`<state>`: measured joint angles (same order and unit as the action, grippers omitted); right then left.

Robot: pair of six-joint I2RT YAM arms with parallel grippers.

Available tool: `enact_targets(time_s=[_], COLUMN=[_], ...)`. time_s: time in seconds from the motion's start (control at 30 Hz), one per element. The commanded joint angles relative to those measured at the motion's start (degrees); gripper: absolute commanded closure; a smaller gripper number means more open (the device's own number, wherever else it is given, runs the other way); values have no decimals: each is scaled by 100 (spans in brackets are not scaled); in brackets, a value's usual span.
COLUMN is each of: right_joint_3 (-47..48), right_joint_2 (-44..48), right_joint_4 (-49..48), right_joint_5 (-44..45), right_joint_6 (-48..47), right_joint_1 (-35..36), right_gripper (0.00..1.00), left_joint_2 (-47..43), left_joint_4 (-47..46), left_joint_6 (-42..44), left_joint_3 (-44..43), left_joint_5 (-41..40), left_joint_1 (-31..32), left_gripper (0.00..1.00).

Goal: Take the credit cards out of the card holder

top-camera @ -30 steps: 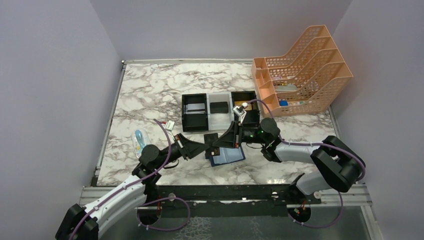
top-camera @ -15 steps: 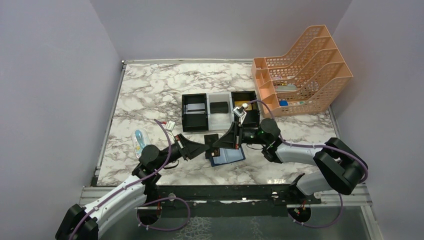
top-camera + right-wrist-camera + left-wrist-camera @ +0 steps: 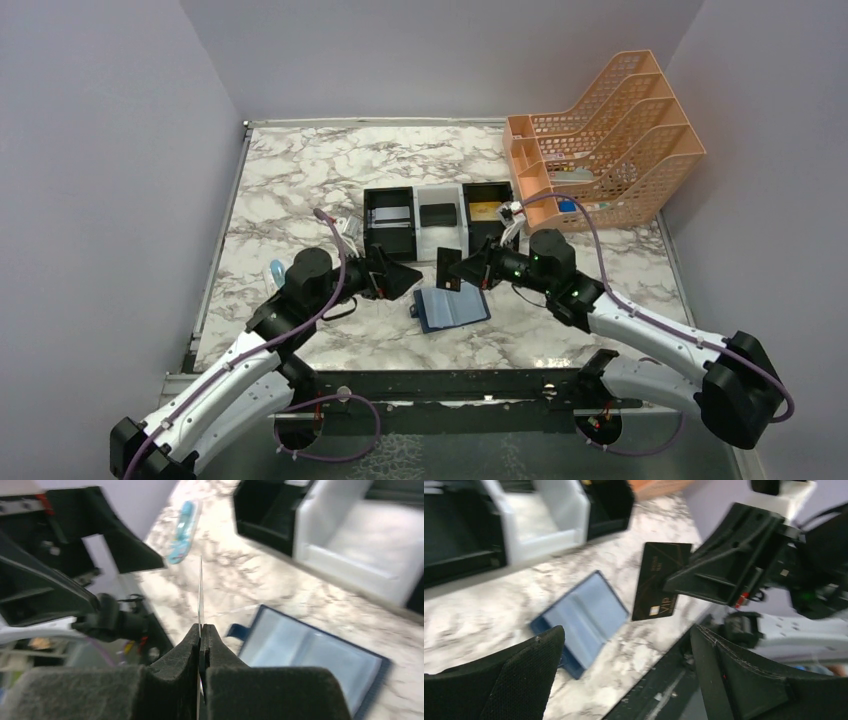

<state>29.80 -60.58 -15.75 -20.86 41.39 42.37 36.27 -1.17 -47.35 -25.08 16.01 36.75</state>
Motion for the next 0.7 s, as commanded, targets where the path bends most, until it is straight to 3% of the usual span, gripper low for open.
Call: enact_targets(time_s=[0.0,0.13,0.43,0.67], right_joint_3=[359,655,1381,2031], right_joint_2=[201,131,-779,-1886], right_joint_4=[1457,1650,1377,640], right_joint_5=[1399,1759,2311,3340], right_joint_6=[-1115,-1760,-3496,-5170], right_joint_1=[-26,-18,51,333], right_gripper=[99,99,99,99], left_joint_2=[223,531,863,256], left_joint_4=[2387,3083,3524,3740], left_joint_6=[1264,1497,1705,1534], left_joint_3=[-922,-1477,-1843,-1701], left_joint_5=[-1434,-2421,-3634,-4071], left_joint_1=[-1,-1,-1,-9], left_gripper=[1,1,1,1])
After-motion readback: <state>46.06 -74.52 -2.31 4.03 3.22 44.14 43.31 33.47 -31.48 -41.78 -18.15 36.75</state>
